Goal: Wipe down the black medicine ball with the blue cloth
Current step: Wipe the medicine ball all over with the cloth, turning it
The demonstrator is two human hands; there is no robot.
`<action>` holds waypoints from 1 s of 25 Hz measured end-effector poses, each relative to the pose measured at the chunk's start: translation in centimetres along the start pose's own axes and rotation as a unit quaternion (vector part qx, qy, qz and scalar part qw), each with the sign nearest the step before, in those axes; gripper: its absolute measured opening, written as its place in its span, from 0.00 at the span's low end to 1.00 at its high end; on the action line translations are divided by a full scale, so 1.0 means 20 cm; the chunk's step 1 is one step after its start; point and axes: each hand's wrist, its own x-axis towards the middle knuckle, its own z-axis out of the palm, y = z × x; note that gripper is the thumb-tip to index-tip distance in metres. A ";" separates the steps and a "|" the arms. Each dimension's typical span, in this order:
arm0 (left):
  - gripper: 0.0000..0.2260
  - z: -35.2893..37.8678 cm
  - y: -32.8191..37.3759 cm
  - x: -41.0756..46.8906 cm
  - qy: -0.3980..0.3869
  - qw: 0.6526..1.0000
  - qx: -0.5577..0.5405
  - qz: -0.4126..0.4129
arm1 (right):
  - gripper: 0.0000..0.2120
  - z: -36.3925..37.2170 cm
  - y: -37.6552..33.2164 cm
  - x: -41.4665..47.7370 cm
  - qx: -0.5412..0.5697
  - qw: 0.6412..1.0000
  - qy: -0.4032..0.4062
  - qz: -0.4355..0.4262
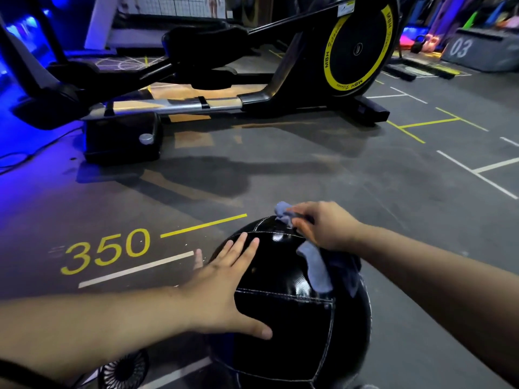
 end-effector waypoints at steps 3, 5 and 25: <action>0.65 -0.02 -0.01 0.03 0.000 1.000 0.001 0.003 | 0.13 -0.01 0.02 0.09 0.036 0.993 -0.044 0.108; 0.64 -0.05 -0.03 0.05 -0.008 1.000 -0.006 0.007 | 0.14 0.00 0.01 0.09 0.044 0.991 -0.036 0.124; 0.66 -0.03 0.21 0.05 -0.013 0.996 -0.044 -0.073 | 0.15 0.04 0.11 -0.33 0.097 0.909 0.120 0.388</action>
